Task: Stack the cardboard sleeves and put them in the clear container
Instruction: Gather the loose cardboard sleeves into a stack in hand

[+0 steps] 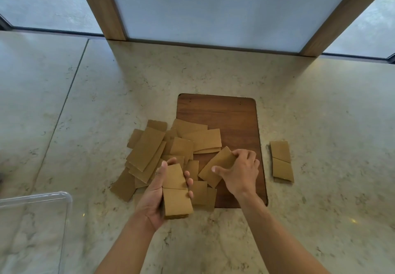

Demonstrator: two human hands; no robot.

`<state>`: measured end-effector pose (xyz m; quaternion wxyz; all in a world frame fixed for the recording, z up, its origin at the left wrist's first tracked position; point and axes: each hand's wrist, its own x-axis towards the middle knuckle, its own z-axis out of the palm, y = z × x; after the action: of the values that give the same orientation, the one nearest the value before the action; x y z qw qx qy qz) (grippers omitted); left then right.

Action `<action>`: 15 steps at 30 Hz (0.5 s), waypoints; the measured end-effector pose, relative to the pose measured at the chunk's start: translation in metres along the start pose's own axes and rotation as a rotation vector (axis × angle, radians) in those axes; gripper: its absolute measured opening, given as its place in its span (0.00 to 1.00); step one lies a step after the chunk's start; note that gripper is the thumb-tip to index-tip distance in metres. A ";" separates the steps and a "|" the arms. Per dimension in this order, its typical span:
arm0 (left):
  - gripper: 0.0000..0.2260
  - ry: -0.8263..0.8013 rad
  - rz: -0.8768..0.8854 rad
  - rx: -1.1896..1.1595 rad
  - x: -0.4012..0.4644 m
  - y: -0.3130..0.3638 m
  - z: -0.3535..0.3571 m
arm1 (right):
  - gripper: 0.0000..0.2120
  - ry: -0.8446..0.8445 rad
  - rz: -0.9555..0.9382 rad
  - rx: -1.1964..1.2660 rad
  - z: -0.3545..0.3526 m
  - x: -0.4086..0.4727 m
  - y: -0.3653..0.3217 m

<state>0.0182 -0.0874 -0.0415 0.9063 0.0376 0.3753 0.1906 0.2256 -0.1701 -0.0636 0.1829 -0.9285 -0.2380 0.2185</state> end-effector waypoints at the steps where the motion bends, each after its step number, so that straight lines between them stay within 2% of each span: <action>1: 0.15 0.004 0.005 -0.004 0.000 0.001 0.001 | 0.29 0.008 0.047 0.141 -0.005 0.004 0.001; 4: 0.14 -0.006 0.019 0.030 0.000 0.004 0.006 | 0.18 -0.011 0.185 0.694 -0.028 0.009 0.003; 5: 0.14 0.002 0.033 0.070 0.000 0.006 0.009 | 0.16 -0.034 0.188 0.803 -0.035 0.007 0.003; 7: 0.15 0.036 0.068 0.163 -0.001 0.008 0.013 | 0.14 -0.118 0.112 0.868 -0.045 -0.003 -0.001; 9: 0.18 0.042 0.060 0.220 -0.002 0.009 0.018 | 0.17 -0.329 -0.020 0.908 -0.052 -0.015 -0.009; 12: 0.23 -0.007 -0.001 0.320 -0.006 0.008 0.021 | 0.25 -0.734 -0.207 0.741 -0.059 -0.025 -0.028; 13: 0.25 -0.026 -0.009 0.375 -0.009 0.010 0.020 | 0.27 -0.824 -0.268 0.625 -0.060 -0.026 -0.037; 15: 0.24 -0.055 -0.030 0.479 -0.015 0.012 0.019 | 0.29 -0.894 -0.414 0.376 -0.062 -0.024 -0.054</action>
<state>0.0179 -0.0803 -0.0157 0.8842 0.2509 0.3855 0.0816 0.2171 -0.1530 0.0197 0.2663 -0.6295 -0.4279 0.5914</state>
